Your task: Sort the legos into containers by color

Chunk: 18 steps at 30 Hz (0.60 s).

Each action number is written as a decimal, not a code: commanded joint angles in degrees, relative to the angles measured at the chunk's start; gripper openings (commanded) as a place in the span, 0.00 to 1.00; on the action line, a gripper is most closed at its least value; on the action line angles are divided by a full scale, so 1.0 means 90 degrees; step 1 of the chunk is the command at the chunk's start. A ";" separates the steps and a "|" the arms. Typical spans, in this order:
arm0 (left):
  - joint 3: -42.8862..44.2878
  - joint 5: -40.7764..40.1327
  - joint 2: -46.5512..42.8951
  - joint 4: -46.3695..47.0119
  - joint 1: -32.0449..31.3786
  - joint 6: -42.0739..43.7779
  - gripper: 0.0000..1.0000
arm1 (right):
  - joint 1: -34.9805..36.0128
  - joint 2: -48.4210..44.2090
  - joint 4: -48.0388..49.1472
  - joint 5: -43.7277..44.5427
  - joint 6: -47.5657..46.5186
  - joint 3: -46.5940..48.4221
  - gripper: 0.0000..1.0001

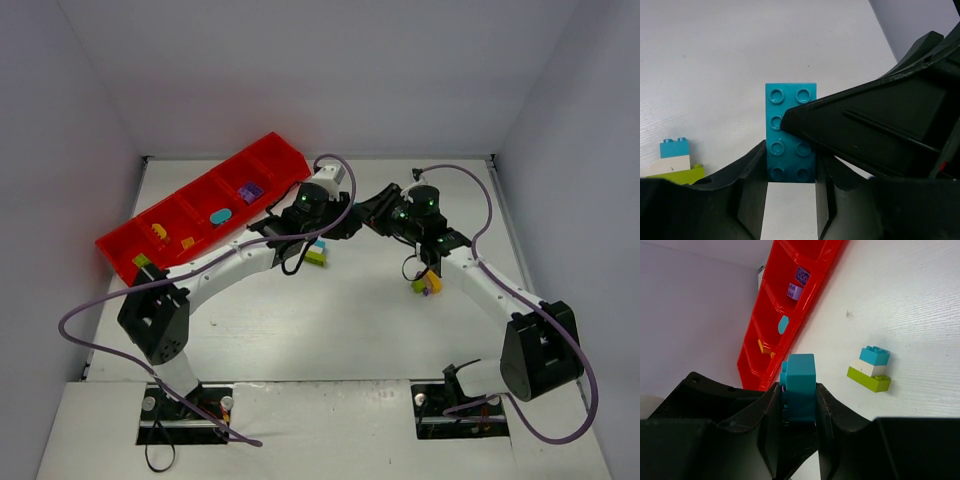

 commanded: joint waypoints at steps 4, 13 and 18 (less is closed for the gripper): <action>-0.0179 -0.0427 -0.0315 0.0445 0.0090 0.0078 0.02 | 0.0053 -0.0070 0.0379 -0.0362 -0.0377 0.0024 0.35; -0.1195 -0.0856 -0.0969 -0.0264 0.0519 0.0254 0.02 | -0.0132 -0.0099 -0.0382 0.0193 -0.1245 0.0492 0.74; -0.1148 -0.1558 -0.1555 -0.1194 0.1319 0.0527 0.02 | -0.0444 -0.0216 -0.0744 0.0399 -0.1608 0.0571 0.74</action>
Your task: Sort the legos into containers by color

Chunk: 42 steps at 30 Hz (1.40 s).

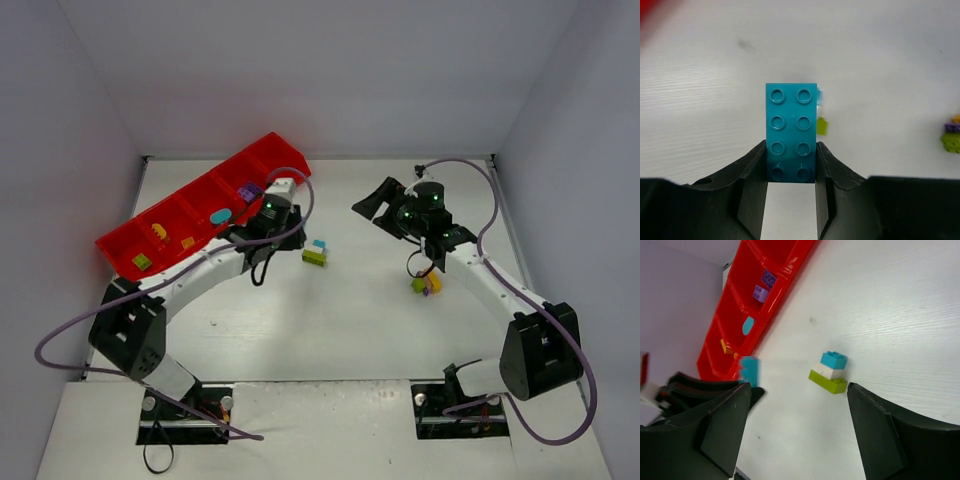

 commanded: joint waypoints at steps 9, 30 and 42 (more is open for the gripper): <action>0.1393 -0.1315 0.0167 -0.1708 0.2510 0.0682 0.03 | -0.0293 -0.0253 -0.0211 0.0293 -0.0847 0.0187 0.73; 0.3387 -0.0897 0.1782 -0.2433 0.3254 0.0839 0.68 | -0.0030 0.0537 -0.0836 0.0449 -0.1463 0.0499 0.73; 0.1815 0.0002 -0.0395 -0.2647 0.2668 0.0819 0.70 | 0.1383 0.1348 -0.1421 0.2097 -0.1161 0.1250 0.92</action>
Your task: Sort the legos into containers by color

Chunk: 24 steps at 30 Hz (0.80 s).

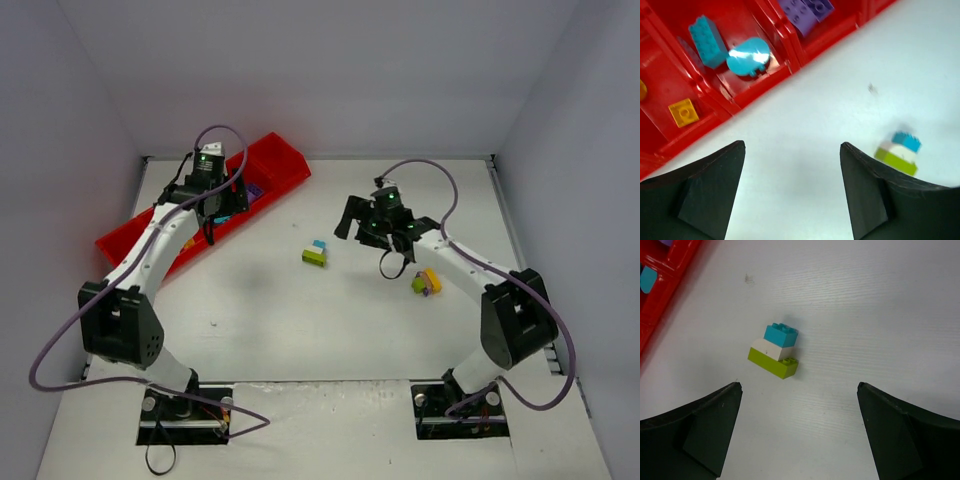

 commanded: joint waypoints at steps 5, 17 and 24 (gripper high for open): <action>-0.0908 0.0615 -0.1507 -0.0485 0.0016 -0.0091 0.70 | 0.1380 0.1217 -0.1025 0.1914 0.0641 0.1370 1.00; -0.1876 0.1437 -0.2652 -0.0525 0.0006 -0.0560 0.70 | 0.2338 0.3232 -0.2413 0.2824 0.1540 0.3325 0.99; -0.2003 0.1515 -0.2789 -0.0573 0.0006 -0.0512 0.70 | 0.2338 0.3388 -0.2501 0.3106 0.1911 0.3228 0.97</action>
